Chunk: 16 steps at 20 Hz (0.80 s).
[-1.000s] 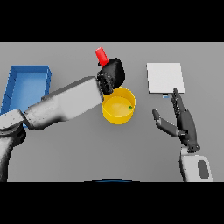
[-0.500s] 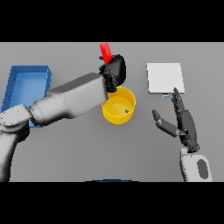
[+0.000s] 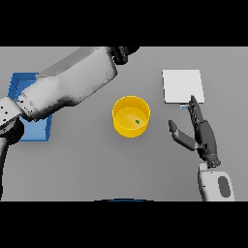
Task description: Pick up the red beaker and tilt it to pour out 1 green nut into yellow bowl. Pick up the yellow bowl and place it on the metallic measuring scale.
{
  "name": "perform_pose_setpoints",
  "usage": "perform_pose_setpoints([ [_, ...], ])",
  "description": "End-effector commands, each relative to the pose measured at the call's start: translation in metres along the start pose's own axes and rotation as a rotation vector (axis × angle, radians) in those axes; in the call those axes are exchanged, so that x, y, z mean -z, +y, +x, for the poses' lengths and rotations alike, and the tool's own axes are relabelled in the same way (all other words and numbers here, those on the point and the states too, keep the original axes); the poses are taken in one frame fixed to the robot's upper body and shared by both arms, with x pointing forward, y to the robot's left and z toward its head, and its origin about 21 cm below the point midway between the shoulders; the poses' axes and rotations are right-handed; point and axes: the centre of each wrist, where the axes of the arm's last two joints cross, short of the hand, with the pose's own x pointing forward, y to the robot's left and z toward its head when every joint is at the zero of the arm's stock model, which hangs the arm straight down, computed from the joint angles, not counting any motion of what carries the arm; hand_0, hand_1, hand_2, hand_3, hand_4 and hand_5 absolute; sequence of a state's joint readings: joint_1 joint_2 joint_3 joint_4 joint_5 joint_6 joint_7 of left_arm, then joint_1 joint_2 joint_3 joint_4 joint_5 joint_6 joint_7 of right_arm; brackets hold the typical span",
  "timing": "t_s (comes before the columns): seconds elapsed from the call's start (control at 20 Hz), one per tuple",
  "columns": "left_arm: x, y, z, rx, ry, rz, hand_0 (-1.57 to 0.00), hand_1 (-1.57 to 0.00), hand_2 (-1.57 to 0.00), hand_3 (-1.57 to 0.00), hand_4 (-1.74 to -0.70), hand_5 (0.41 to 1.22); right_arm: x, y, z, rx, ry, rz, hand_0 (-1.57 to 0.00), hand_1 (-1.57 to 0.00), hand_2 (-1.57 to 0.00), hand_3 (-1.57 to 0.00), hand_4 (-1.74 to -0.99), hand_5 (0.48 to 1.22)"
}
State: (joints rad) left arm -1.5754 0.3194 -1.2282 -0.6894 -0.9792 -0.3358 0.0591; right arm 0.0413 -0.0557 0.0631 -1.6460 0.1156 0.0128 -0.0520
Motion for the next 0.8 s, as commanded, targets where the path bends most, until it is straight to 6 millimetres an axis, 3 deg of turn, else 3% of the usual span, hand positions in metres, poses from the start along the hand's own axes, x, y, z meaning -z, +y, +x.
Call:
perform_pose_setpoints([
  [0.0, -0.004, 0.006, -0.025, -0.016, 0.018, 0.024, -1.57, -1.42, -1.41, -1.28, -1.63, 1.205, 0.0, 0.001, -0.001, -0.003, 0.007, 0.004, 0.0, 0.0, 0.0, 0.0, -1.241, 0.626],
  [0.1, -0.012, 0.012, -0.074, -0.102, 0.142, 0.004, -1.57, -1.47, -1.47, -1.39, -1.57, 1.211, -0.001, -0.002, -0.002, 0.002, 0.006, 0.005, 0.0, 0.0, 0.0, 0.0, -1.256, 0.635],
  [0.2, -0.017, 0.01, -0.101, -0.199, 0.221, -0.006, -1.57, -1.51, -1.5, -1.45, -1.54, 1.214, 0.003, -0.002, 0.002, -0.001, -0.003, 0.016, 0.0, 0.0, 0.0, 0.0, -1.274, 0.642],
  [0.3, -0.031, -0.025, -0.149, -0.484, 0.373, -0.061, -1.57, -1.53, -1.53, -1.45, -1.61, 1.217, -0.001, 0.001, 0.0, -0.014, -0.006, 0.025, 0.0, 0.0, 0.0, 0.0, -1.292, 0.645],
  [0.4, -0.047, -0.068, -0.177, -0.75, 0.452, -0.084, -1.57, -1.55, -1.54, -1.45, -1.66, 1.218, 0.003, -0.004, 0.0, -0.03, -0.01, 0.029, 0.0, 0.0, 0.0, 0.0, -1.306, 0.651],
  [0.6, -0.067, -0.133, -0.189, -1.052, 0.614, -0.065, -1.57, -1.56, -1.56, -1.4, -1.71, 1.22, 0.008, -0.004, 0.001, -0.055, -0.044, 0.043, 0.0, 0.0, 0.0, 0.0, -1.304, 0.653],
  [0.75, -0.08, -0.174, -0.184, -1.233, 0.753, -0.08, -1.57, -1.57, -1.57, -1.4, -1.72, 1.22, 0.009, 0.002, 0.003, -0.042, -0.03, 0.048, 0.0, 0.0, 0.0, 0.0, -1.294, 0.649],
])
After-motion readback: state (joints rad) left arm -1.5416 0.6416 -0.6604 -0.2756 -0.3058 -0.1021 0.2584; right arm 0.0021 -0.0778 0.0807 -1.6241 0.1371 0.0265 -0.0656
